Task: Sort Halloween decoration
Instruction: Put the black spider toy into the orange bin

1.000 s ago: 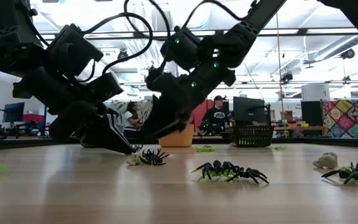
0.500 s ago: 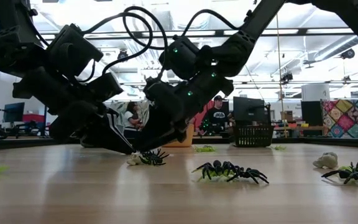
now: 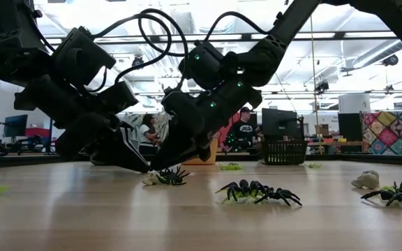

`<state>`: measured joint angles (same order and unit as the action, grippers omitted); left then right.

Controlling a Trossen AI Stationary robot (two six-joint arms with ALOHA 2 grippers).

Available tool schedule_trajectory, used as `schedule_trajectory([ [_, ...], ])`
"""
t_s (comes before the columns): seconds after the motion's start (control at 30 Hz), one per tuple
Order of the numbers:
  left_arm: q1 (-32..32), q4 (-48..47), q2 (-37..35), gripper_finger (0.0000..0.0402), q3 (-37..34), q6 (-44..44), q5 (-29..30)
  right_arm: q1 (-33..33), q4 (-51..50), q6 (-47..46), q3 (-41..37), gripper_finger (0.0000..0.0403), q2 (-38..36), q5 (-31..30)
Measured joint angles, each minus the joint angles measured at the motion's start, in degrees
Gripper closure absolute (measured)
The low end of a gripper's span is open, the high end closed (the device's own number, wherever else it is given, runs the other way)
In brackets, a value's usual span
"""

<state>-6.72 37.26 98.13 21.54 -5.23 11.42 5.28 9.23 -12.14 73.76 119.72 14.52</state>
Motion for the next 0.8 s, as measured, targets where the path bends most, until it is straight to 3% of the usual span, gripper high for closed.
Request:
schedule_trajectory([
  [0.4, 0.02, -1.2, -1.47, 0.0378, 0.02, -0.87, 0.07, 0.38, 0.01, 0.02, 0.0, 0.0372, -0.14, 0.68],
  [0.8, 0.02, -14.15, -10.28, 0.0329, -0.15, -0.96, 0.0, 1.42, -1.7, 0.02, -0.02, 0.0372, -3.22, 0.64],
])
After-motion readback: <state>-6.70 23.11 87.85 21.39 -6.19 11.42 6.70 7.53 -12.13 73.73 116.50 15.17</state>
